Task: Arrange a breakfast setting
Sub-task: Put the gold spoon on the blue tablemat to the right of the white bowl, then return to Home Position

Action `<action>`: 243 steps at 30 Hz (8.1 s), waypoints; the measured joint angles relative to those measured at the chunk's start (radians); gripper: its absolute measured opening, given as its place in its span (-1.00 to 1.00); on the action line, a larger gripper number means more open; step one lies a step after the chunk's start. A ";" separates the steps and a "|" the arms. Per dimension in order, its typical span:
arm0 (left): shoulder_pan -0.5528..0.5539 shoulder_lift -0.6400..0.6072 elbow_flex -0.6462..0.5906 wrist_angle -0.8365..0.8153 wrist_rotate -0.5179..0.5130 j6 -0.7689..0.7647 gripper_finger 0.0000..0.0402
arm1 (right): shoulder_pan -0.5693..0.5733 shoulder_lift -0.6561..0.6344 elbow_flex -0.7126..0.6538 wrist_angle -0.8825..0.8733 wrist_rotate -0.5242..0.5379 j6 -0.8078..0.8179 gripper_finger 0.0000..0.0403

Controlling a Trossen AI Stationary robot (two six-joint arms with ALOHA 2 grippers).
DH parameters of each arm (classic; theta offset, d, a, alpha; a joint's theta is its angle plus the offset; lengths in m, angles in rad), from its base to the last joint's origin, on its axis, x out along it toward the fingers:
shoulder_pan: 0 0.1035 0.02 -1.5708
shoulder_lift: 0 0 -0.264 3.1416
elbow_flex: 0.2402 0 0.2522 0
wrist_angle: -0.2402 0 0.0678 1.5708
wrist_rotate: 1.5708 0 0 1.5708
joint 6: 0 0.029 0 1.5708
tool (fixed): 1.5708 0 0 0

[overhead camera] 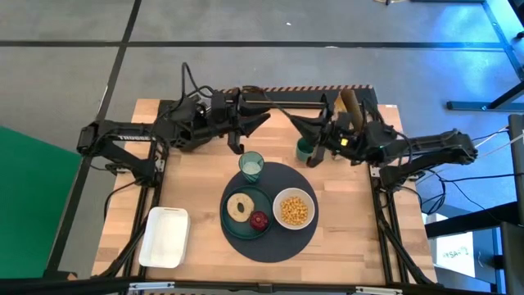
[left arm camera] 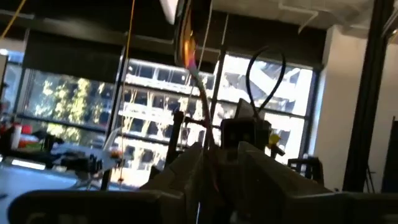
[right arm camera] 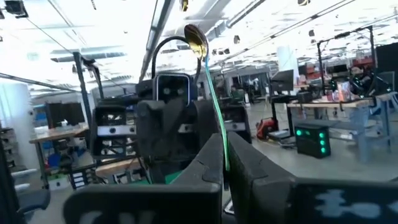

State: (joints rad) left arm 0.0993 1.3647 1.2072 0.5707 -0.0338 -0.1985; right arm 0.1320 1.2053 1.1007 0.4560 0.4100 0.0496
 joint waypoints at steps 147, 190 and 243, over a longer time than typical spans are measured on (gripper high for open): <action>0.058 -0.114 0.004 -0.897 0.076 -0.121 -0.38 | 0.190 -0.184 -0.590 -0.791 0.040 1.060 -0.13; -0.212 -0.878 -0.826 -0.400 -0.133 0.183 -0.99 | 0.188 -0.886 -0.511 -0.748 -0.106 0.094 -1.00; -0.211 -1.243 -1.154 -0.508 -0.014 0.159 -1.00 | 0.188 -1.203 -1.093 -0.359 -0.054 0.080 -1.00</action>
State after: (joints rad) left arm -0.1116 0.1218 0.0532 0.0629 -0.0476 -0.0394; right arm 0.3202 0.0026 0.0074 0.0969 0.3557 0.1297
